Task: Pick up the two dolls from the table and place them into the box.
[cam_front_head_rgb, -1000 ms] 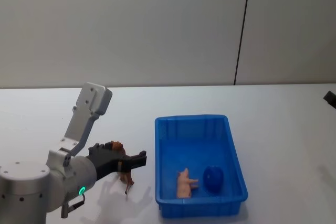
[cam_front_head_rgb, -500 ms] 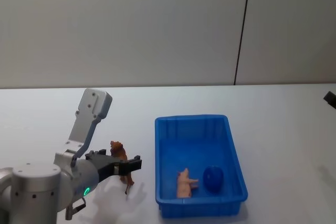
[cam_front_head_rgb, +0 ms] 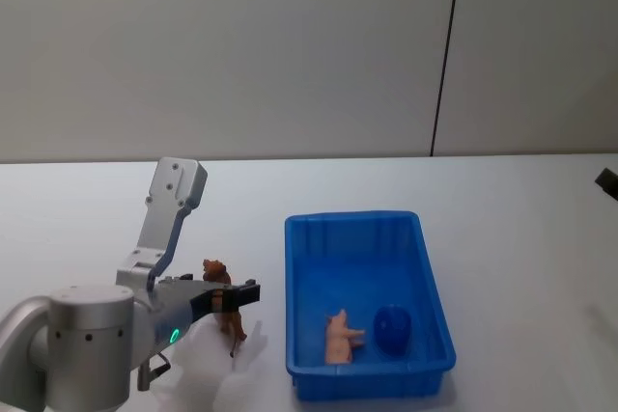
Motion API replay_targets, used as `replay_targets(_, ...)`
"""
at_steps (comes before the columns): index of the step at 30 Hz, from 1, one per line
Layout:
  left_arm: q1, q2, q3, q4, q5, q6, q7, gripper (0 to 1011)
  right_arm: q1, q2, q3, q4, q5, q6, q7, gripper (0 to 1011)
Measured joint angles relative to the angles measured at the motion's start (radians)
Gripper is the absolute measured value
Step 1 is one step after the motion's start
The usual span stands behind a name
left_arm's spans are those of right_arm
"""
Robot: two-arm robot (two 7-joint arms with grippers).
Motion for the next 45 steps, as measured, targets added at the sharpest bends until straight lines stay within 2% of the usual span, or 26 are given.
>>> replay_targets(11, -0.011, -0.031, -0.01, 0.031, -0.015, 0.028, 0.059, 1001, 0.0, 0.0, 0.0, 0.0, 0.0, 0.0, 0.0, 1001)
replay_targets(31, -0.036, -0.079, -0.014, 0.09, -0.024, 0.033, 0.086, 1001, 0.0, 0.0, 0.0, 0.0, 0.0, 0.0, 0.0, 1001)
replay_targets(45, -0.04, -0.105, -0.025, 0.112, -0.036, 0.058, 0.136, 1001, 0.0, 0.0, 0.0, 0.0, 0.0, 0.0, 0.0, 1001)
